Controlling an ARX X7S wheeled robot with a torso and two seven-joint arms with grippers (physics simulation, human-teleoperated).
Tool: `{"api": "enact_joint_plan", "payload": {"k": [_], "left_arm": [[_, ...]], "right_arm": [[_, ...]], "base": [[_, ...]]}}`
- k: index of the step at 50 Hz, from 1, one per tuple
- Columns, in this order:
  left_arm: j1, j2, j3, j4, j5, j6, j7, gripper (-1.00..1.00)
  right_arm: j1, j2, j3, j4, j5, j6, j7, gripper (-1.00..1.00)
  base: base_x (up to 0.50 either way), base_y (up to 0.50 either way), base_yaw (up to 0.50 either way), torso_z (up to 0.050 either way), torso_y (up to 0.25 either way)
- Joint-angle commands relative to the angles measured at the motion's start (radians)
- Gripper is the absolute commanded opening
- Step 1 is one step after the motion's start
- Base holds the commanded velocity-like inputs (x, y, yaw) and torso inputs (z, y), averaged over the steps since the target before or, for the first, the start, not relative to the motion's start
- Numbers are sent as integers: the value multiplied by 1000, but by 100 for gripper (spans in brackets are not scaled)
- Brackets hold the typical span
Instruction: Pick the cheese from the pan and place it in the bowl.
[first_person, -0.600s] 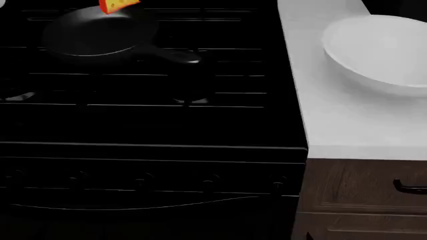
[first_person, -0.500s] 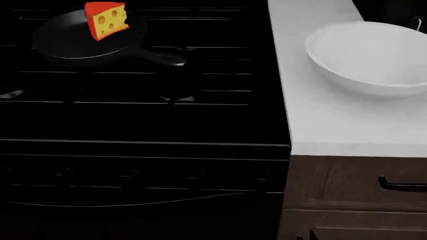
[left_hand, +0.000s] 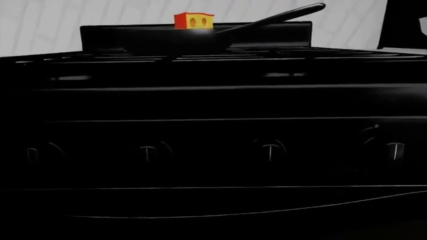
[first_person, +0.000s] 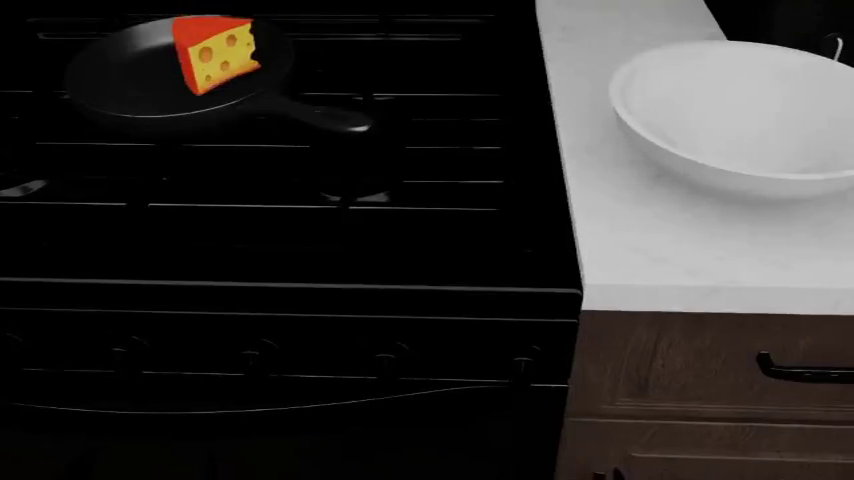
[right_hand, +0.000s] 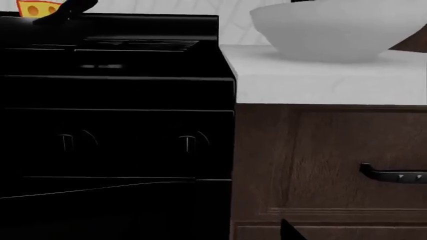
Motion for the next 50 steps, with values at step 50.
{"api": "enact_joint_plan", "payload": {"k": [50], "left_arm": [[-1280, 6, 70, 390, 1302, -1615, 1250, 100]], "right_arm": [[1563, 251, -140, -262, 459, 1553, 345, 100]], "base": [[0, 0, 0, 0, 0]]}}
